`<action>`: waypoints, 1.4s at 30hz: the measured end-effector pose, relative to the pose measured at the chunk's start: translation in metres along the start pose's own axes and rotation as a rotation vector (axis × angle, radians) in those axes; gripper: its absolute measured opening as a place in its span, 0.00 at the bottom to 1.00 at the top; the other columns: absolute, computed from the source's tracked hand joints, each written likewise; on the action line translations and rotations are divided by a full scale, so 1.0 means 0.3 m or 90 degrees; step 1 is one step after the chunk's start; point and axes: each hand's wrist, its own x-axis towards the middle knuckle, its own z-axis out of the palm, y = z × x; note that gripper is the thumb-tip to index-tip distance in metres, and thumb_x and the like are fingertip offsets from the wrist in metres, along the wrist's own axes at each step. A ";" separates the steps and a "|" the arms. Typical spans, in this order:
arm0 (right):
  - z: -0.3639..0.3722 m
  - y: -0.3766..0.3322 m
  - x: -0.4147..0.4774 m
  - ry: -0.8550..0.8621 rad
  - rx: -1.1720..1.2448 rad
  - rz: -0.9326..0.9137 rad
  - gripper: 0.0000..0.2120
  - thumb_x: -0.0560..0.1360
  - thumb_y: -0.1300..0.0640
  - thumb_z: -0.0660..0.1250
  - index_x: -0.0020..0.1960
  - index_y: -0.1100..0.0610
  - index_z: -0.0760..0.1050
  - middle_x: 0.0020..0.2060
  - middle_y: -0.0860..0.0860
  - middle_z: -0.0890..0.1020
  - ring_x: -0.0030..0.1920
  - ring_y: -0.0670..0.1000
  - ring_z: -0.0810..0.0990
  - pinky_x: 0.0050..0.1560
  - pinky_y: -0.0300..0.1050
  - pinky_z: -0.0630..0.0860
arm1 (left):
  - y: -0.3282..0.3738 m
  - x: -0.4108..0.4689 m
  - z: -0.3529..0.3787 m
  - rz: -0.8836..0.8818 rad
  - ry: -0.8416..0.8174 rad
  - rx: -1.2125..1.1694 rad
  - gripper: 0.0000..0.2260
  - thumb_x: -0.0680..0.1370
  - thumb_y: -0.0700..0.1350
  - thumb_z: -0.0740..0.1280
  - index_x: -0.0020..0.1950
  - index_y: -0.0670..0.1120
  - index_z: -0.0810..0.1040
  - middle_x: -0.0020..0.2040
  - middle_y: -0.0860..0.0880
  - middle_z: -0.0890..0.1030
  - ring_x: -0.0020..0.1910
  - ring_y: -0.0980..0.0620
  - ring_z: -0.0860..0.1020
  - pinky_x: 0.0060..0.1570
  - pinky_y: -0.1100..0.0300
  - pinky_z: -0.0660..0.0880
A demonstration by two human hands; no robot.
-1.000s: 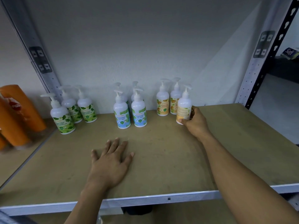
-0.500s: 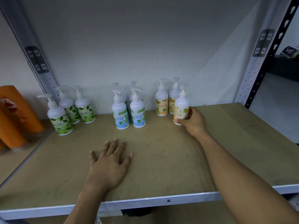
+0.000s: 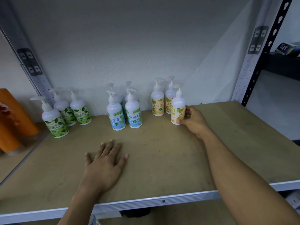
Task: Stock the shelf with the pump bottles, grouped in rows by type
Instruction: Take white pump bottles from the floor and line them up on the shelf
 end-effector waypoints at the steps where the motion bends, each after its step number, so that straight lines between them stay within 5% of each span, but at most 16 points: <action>1: 0.008 -0.003 -0.005 0.020 -0.014 -0.004 0.28 0.66 0.64 0.80 0.64 0.56 0.76 0.55 0.50 0.84 0.52 0.47 0.83 0.60 0.47 0.79 | 0.000 0.000 0.000 -0.001 -0.001 0.001 0.30 0.79 0.69 0.45 0.81 0.63 0.53 0.82 0.60 0.48 0.81 0.56 0.45 0.77 0.38 0.45; 4: 0.045 -0.020 -0.021 0.080 -0.094 -0.029 0.27 0.62 0.52 0.83 0.57 0.52 0.78 0.50 0.48 0.83 0.47 0.48 0.82 0.51 0.45 0.78 | 0.004 -0.004 -0.005 -0.002 -0.002 0.001 0.30 0.79 0.69 0.44 0.80 0.63 0.53 0.82 0.60 0.48 0.81 0.56 0.45 0.77 0.39 0.45; 8: 0.067 -0.015 -0.018 0.109 -0.147 -0.041 0.34 0.57 0.40 0.81 0.58 0.51 0.77 0.51 0.48 0.80 0.49 0.50 0.81 0.51 0.51 0.80 | 0.012 -0.006 -0.010 -0.006 -0.006 -0.006 0.31 0.78 0.71 0.45 0.80 0.63 0.53 0.82 0.60 0.48 0.81 0.56 0.45 0.77 0.39 0.45; 15: 0.038 -0.016 -0.015 0.055 -0.086 -0.054 0.28 0.65 0.60 0.81 0.62 0.54 0.76 0.49 0.45 0.81 0.50 0.48 0.82 0.57 0.48 0.79 | 0.012 -0.004 -0.011 -0.007 -0.005 0.002 0.32 0.77 0.71 0.44 0.80 0.63 0.54 0.82 0.60 0.49 0.81 0.57 0.45 0.77 0.39 0.45; 19: 0.049 -0.019 -0.017 0.084 -0.082 -0.056 0.30 0.64 0.59 0.82 0.63 0.54 0.76 0.52 0.48 0.83 0.49 0.48 0.82 0.51 0.41 0.77 | 0.011 -0.005 -0.010 -0.006 -0.007 0.001 0.32 0.78 0.71 0.44 0.80 0.63 0.53 0.82 0.60 0.49 0.81 0.57 0.45 0.77 0.39 0.45; 42: 0.060 -0.005 -0.005 0.097 -0.126 -0.064 0.28 0.63 0.53 0.81 0.61 0.50 0.78 0.53 0.46 0.85 0.50 0.49 0.84 0.56 0.53 0.80 | 0.018 -0.011 -0.012 -0.005 -0.002 0.007 0.33 0.76 0.71 0.43 0.80 0.62 0.54 0.82 0.60 0.49 0.81 0.57 0.45 0.77 0.40 0.47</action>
